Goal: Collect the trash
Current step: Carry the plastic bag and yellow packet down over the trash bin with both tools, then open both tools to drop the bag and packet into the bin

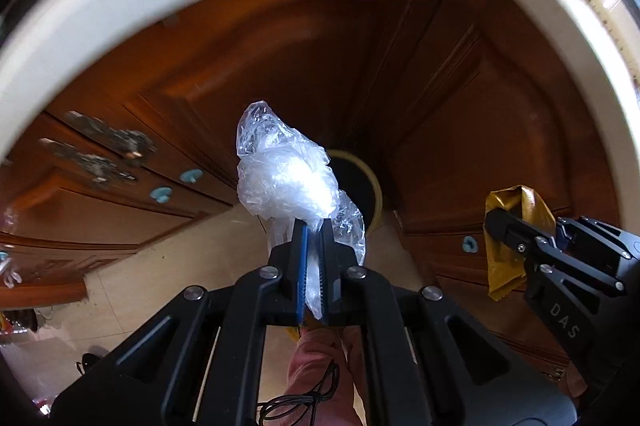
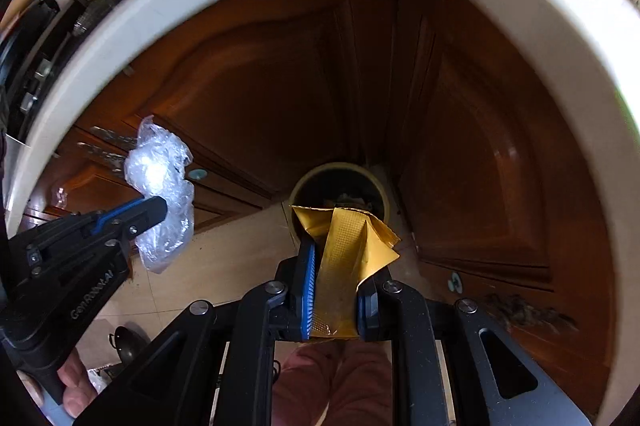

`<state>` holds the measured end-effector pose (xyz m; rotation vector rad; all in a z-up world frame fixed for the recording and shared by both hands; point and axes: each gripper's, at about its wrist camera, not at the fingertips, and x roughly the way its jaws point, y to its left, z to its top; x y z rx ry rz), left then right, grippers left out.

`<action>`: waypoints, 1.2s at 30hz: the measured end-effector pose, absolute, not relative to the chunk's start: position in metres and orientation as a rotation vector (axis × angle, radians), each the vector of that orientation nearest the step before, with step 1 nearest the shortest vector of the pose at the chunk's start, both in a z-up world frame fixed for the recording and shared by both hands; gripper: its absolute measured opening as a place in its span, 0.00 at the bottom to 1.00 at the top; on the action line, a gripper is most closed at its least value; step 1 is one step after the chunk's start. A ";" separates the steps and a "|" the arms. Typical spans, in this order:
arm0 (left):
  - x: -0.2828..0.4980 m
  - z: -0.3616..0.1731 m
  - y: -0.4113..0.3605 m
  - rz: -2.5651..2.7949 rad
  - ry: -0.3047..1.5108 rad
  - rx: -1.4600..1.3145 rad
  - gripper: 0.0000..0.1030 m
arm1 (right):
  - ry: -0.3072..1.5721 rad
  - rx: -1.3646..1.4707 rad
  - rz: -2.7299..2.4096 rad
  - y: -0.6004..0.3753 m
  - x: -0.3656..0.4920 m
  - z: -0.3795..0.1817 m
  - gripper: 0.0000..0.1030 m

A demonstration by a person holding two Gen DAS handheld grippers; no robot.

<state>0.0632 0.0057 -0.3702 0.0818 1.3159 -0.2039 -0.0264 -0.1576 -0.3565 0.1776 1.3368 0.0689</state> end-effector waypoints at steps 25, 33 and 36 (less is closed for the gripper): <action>0.112 -0.689 0.001 -0.155 1.493 0.133 0.59 | 1.390 0.220 0.115 -0.156 0.009 -0.657 0.46; 0.105 -0.669 0.021 -0.151 1.472 0.100 0.59 | 1.362 0.189 0.130 -0.141 0.002 -0.641 0.64; 0.101 -0.646 0.024 -0.139 1.464 0.091 0.59 | 1.368 0.200 0.127 -0.138 -0.001 -0.627 0.64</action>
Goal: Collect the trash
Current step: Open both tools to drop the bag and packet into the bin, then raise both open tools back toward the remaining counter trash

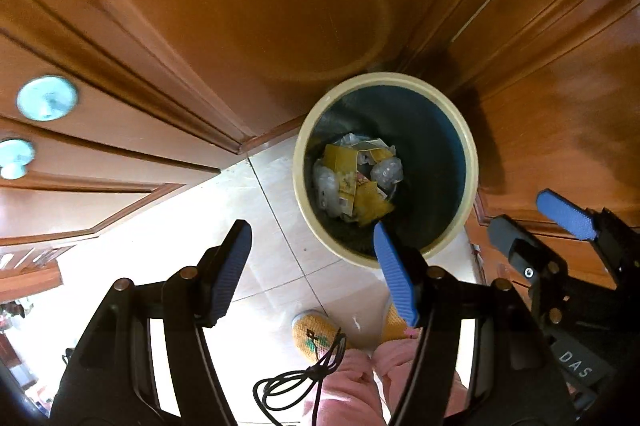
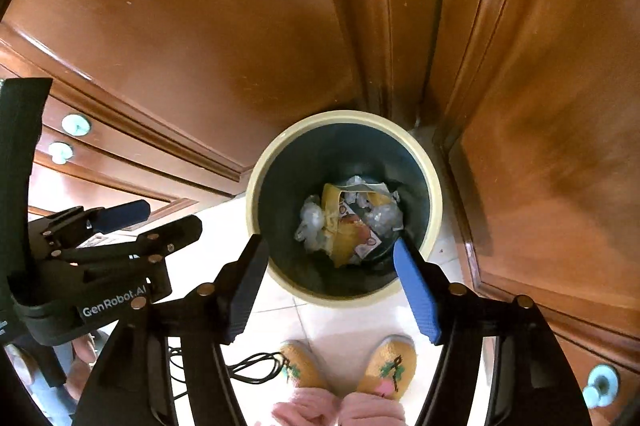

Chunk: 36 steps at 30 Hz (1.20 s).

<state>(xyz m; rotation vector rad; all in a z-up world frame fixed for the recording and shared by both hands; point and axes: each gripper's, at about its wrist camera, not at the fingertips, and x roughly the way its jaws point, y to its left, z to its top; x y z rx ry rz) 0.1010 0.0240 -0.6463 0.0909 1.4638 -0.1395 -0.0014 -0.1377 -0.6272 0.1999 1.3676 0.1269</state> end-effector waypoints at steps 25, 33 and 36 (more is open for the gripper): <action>0.055 -0.180 0.033 -0.265 1.121 0.117 0.59 | 1.061 0.144 0.045 -0.130 -0.026 -0.158 0.64; 0.060 -0.094 0.040 -0.283 0.946 0.147 0.59 | 0.917 0.146 0.007 -0.127 -0.016 -0.053 0.64; 0.068 -0.073 0.046 -0.280 0.899 0.150 0.59 | 0.880 0.137 0.001 -0.125 -0.009 -0.029 0.64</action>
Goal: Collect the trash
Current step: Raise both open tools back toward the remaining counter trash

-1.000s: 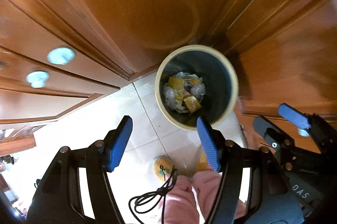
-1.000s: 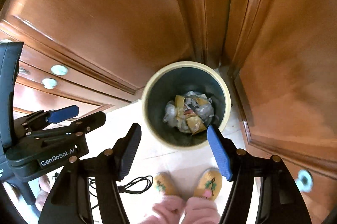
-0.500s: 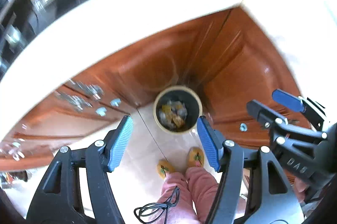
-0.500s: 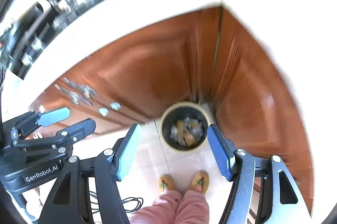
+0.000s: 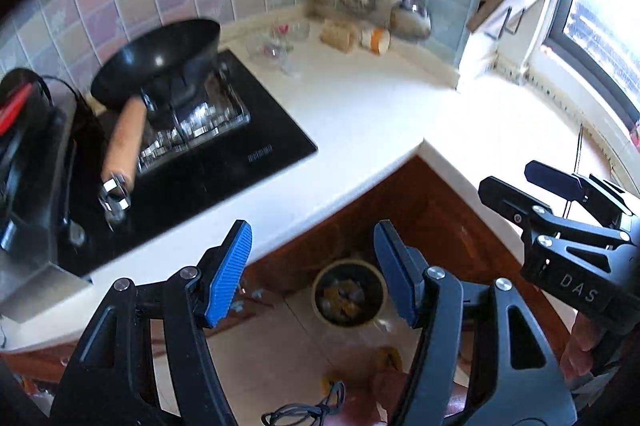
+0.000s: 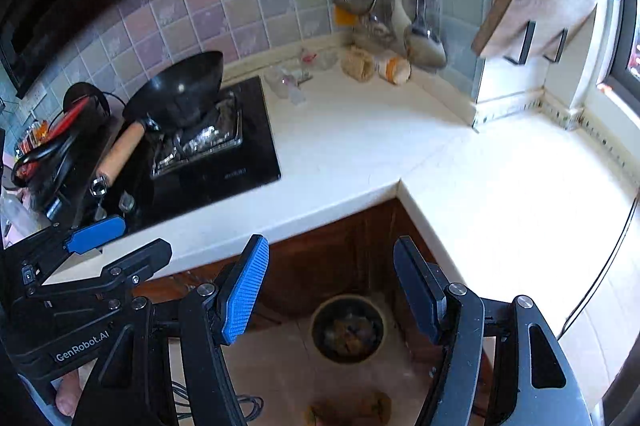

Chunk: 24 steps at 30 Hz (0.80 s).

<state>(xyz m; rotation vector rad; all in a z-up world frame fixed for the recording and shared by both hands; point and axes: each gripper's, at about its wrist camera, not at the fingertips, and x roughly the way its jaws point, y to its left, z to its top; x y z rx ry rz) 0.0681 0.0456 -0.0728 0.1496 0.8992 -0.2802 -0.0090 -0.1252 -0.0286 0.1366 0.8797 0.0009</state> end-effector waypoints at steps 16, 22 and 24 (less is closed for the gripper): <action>0.181 -0.069 0.008 -0.181 0.876 0.148 0.59 | 0.819 0.111 0.068 -0.170 0.115 -0.024 0.64; 0.249 -0.071 -0.017 -0.113 0.906 0.136 0.59 | 0.837 0.105 0.123 -0.209 0.196 -0.038 0.64; 0.271 -0.073 -0.022 -0.082 0.919 0.122 0.59 | 0.837 0.082 0.132 -0.218 0.223 -0.043 0.64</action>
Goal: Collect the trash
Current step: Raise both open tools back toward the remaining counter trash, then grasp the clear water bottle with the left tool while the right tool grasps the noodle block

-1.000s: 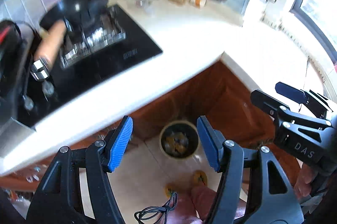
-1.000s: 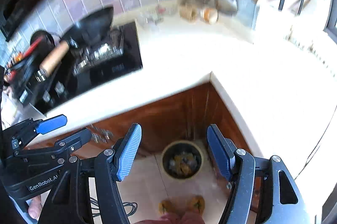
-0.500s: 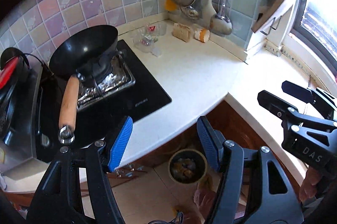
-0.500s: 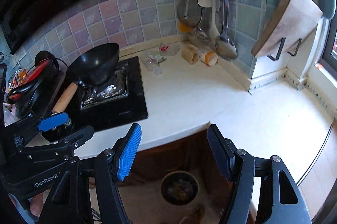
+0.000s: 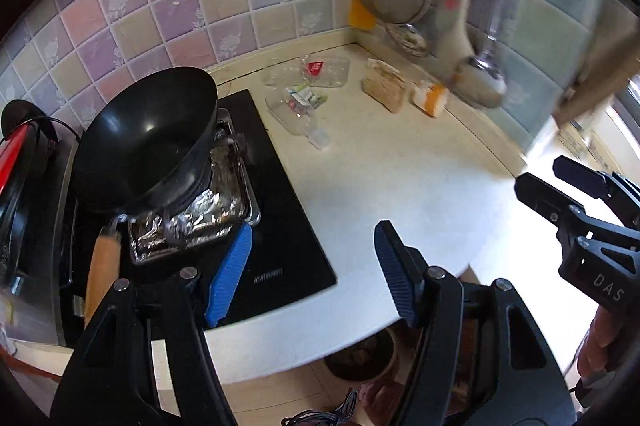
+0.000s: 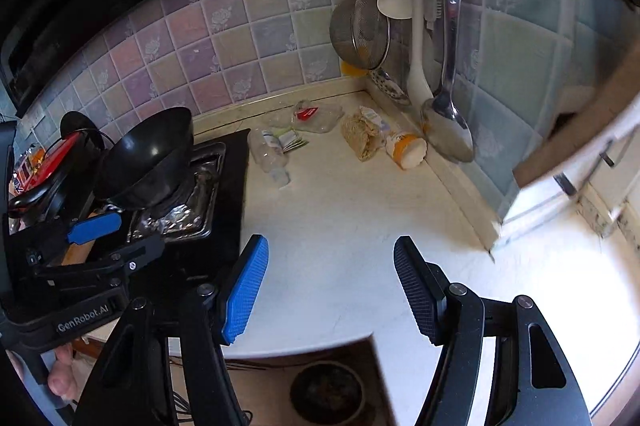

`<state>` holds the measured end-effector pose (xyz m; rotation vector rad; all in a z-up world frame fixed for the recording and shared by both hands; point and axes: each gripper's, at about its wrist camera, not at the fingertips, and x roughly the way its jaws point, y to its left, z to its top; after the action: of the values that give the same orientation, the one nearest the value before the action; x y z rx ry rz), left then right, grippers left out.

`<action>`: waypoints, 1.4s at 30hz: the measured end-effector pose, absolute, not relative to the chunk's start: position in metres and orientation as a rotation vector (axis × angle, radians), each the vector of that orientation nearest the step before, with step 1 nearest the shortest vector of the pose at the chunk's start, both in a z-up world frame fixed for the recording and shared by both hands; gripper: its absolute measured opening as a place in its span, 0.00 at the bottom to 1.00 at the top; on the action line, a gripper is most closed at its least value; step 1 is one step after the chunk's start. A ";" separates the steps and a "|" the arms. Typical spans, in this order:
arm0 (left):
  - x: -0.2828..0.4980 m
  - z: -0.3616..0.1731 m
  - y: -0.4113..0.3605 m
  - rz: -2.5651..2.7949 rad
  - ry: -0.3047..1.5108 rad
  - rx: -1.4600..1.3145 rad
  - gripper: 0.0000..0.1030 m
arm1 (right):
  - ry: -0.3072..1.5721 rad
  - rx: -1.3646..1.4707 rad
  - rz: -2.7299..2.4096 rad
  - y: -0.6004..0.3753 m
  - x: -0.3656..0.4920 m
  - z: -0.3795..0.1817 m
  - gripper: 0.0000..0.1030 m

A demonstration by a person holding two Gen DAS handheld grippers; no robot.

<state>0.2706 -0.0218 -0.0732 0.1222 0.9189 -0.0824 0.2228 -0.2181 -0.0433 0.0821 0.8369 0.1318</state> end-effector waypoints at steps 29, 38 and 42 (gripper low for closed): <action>0.532 -0.161 -0.011 0.076 1.054 -0.077 0.60 | 0.930 -0.095 0.023 -0.202 0.530 -0.158 0.64; 0.579 -0.204 -0.018 0.127 1.088 -0.060 0.60 | 0.968 -0.157 -0.005 -0.191 0.583 -0.203 0.64; 0.593 -0.220 -0.013 0.132 1.111 -0.078 0.60 | 1.000 -0.185 0.008 -0.185 0.598 -0.223 0.64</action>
<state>0.5927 -0.0132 -0.2197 -0.0782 1.1112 0.1317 0.5983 -0.1849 -0.2230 -0.1851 0.9998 0.0078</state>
